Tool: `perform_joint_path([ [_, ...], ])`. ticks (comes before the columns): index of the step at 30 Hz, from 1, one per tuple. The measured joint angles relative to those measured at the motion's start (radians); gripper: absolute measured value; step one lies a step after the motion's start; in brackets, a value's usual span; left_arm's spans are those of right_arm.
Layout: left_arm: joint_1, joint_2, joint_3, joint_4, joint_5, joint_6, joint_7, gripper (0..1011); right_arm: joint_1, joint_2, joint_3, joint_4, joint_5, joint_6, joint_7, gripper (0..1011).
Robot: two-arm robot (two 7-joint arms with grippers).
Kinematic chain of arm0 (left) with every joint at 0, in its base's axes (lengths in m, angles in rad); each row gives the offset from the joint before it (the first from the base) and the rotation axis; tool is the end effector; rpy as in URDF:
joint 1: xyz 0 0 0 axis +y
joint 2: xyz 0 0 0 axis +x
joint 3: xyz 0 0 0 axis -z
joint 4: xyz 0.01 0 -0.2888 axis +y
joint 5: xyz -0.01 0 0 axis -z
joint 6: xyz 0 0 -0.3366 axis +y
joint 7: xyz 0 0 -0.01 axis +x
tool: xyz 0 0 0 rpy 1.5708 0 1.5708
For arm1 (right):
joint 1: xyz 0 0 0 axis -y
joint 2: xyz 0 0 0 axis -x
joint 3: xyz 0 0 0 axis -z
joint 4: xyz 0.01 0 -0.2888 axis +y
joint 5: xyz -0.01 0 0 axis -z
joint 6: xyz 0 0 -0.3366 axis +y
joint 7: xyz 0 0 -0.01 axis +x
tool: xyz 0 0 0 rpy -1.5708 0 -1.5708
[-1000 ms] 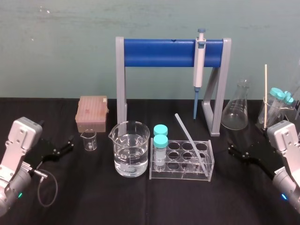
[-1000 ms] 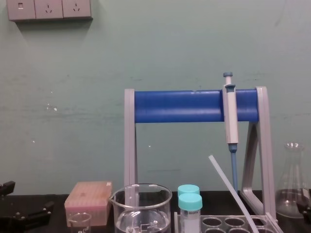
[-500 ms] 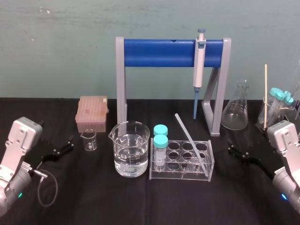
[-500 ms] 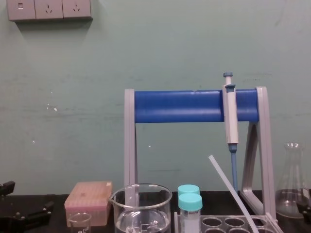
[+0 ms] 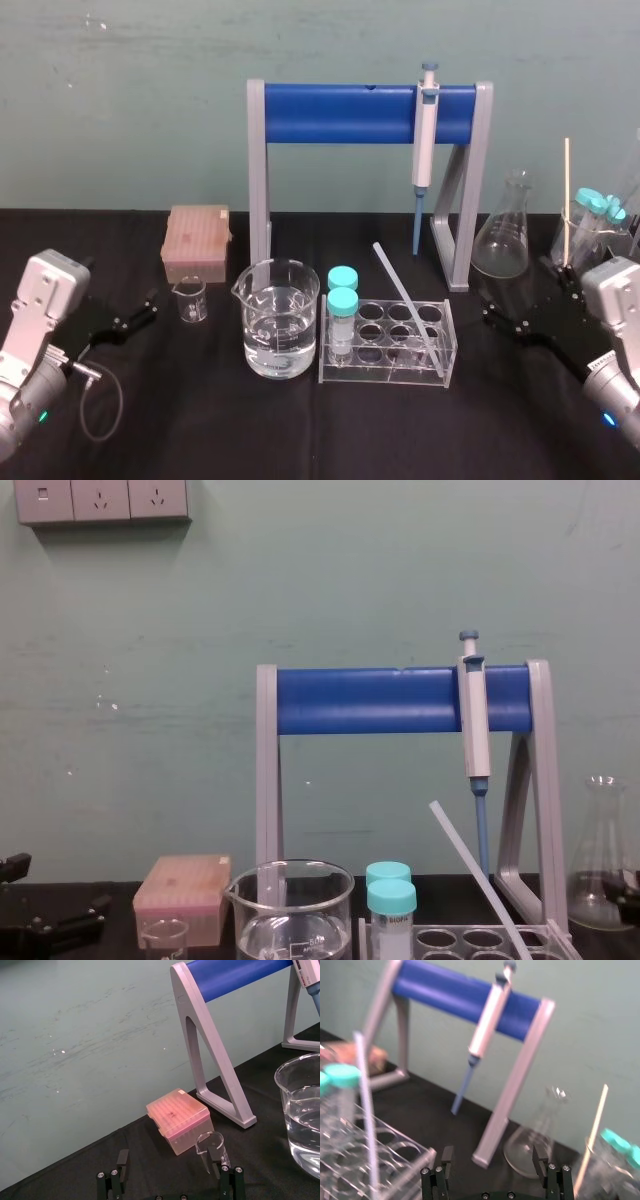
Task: Pick up the stirring rod with one hand, then place it down.
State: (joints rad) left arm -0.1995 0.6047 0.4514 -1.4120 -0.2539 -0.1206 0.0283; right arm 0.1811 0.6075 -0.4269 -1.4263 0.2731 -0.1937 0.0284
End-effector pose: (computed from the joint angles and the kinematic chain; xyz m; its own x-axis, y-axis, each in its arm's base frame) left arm 0.3842 0.0746 -0.3066 0.2923 0.8803 0.3737 -0.9552 0.2874 0.0702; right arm 0.3812 -0.0788 -0.3038 0.3319 -0.8757 0.3508 0.9368 0.3495 -0.0139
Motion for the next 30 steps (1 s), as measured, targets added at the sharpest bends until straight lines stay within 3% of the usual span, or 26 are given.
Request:
perform_joint_path([
  [1, 0.0, 0.0, 0.0, 0.0, 0.0, 0.0, 0.0, 1000, 0.0, 0.0, 0.0, 0.0, 0.0, 0.0, 0.0, 1000],
  [3, 0.0, 0.0, 0.0, 0.0, 0.0, 0.0, 0.0, 1000, -0.008, 0.003, 0.011, -0.008, 0.027, -0.063, 0.054, 1000],
  [9, 0.0, 0.0, 0.0, 0.0, 0.0, 0.0, 0.0, 1000, -0.003, 0.006, 0.013, -0.013, 0.065, -0.165, 0.171, 1000],
  [13, 0.0, 0.0, 0.0, 0.0, 0.0, 0.0, 0.0, 1000, 0.019, 0.003, 0.001, -0.002, 0.08, -0.191, 0.246, 1000],
  [20, 0.0, 0.0, 0.0, 0.0, 0.0, 0.0, 0.0, 1000, 0.085, -0.022, -0.027, 0.047, 0.099, -0.194, 0.36, 1000],
  [30, 0.0, 0.0, 0.0, 0.0, 0.0, 0.0, 0.0, 1000, 0.197, -0.088, -0.047, 0.15, 0.14, -0.124, 0.488, 1000],
])
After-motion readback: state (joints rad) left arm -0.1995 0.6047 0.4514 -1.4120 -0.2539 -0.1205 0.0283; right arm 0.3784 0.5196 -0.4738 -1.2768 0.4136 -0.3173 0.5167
